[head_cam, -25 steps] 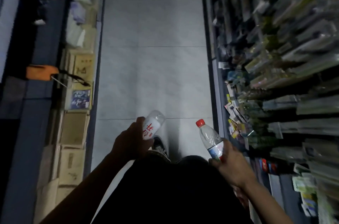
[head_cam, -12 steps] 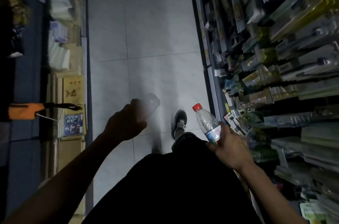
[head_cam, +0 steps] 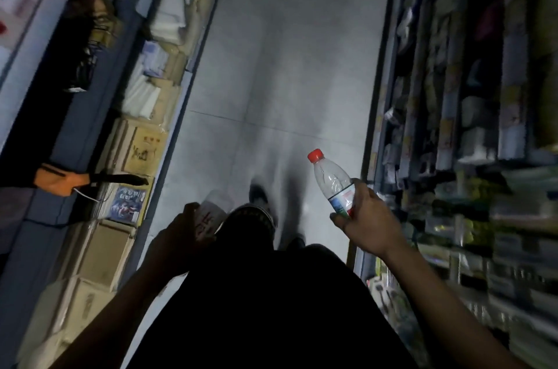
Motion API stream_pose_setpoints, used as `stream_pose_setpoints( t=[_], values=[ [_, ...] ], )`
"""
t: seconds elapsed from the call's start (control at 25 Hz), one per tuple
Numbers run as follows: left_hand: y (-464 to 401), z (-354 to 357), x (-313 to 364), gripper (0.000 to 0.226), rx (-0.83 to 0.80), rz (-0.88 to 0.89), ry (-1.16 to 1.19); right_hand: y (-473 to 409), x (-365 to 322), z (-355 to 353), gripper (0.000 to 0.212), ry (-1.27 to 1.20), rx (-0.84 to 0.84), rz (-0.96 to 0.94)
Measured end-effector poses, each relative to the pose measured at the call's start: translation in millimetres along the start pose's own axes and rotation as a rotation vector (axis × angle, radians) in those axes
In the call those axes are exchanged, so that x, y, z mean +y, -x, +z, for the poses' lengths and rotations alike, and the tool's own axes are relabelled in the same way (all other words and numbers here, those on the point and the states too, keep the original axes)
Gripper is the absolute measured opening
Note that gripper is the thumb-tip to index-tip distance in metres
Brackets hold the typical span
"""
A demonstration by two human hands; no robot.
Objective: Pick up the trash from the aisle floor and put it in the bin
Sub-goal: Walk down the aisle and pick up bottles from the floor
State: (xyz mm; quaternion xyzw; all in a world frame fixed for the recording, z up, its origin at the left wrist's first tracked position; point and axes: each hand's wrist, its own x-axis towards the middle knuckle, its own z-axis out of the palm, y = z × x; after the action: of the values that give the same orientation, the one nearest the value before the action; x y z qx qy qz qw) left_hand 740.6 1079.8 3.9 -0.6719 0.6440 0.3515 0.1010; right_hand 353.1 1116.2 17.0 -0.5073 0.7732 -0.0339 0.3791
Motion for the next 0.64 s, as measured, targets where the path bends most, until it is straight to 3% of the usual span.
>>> stream_pose_setpoints(
  t=[0.24, 0.64],
  values=[
    [-136.1, -69.7, 21.4, 0.075, 0.012, -0.067, 0.123, -136.7, -66.1, -63.8, 0.086, 0.095, -0.038, -0.021],
    [-391.3, -258.6, 159.0, 0.083, 0.095, 0.191, -0.019, -280.4, -117.5, -166.2, 0.076, -0.014, 0.073, 0.184]
  ],
)
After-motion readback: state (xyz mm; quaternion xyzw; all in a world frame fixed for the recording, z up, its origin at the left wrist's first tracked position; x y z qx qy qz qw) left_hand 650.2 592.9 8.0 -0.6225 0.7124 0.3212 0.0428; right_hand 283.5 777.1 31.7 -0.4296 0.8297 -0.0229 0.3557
